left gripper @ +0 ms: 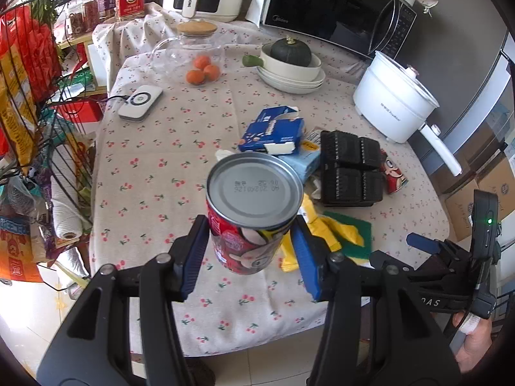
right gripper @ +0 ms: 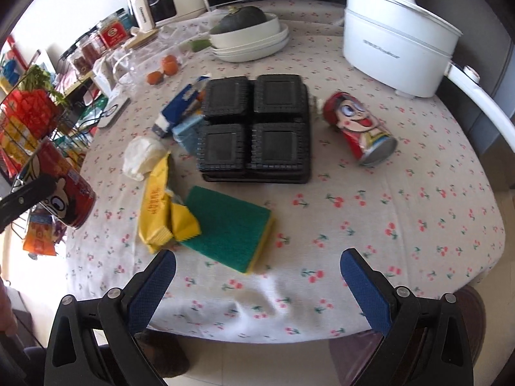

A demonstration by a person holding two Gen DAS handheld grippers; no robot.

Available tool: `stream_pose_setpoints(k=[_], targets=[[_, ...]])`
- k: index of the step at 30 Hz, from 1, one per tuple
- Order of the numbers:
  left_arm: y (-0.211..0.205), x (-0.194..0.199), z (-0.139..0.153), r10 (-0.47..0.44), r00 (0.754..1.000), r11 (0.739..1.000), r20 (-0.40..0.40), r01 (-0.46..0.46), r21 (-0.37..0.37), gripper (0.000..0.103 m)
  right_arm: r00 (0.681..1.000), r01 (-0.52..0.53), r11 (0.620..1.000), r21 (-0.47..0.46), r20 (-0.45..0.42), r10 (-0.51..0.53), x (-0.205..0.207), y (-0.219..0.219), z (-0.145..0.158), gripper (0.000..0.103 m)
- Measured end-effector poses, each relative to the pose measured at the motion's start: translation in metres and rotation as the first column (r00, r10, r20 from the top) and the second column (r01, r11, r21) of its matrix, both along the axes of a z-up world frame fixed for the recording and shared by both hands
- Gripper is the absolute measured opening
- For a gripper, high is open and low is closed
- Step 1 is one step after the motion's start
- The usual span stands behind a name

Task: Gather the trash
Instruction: 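Grasp the green sponge with the right tool while the left tool holds the can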

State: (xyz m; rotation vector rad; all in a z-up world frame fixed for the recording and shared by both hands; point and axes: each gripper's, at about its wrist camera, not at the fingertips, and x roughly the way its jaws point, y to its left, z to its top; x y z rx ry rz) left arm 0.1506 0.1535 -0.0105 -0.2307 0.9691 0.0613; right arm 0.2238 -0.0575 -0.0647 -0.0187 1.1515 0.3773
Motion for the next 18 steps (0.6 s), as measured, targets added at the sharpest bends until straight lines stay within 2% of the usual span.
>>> stream_pose_setpoints(k=[4, 9, 12, 18], targets=[[0.015, -0.005, -0.011, 0.008, 0.999, 1.000, -0.032, -0.007, 0.028, 0.054, 0.998, -0.061, 0.998, 0.011, 0.009, 0.061, 0.000, 0.041, -0.008, 0.100], [0.028, -0.015, -0.014, 0.017, 0.999, 0.999, -0.048, -0.016, 0.032, 0.054, 0.995, -0.093, 0.995, -0.039, 0.014, 0.094, -0.001, 0.076, -0.020, 0.098], [0.036, -0.019, -0.014, 0.021, 0.999, 1.000, -0.049, -0.020, 0.020, 0.054, 0.991, -0.130, 0.990, -0.050, 0.022, 0.131, -0.003, 0.075, -0.015, 0.098], [0.041, -0.022, -0.016, 0.017, 0.998, 1.000, -0.055, -0.017, 0.014, 0.054, 0.973, -0.228, 0.965, -0.131, 0.015, 0.231, 0.005, 0.050, -0.011, 0.098]])
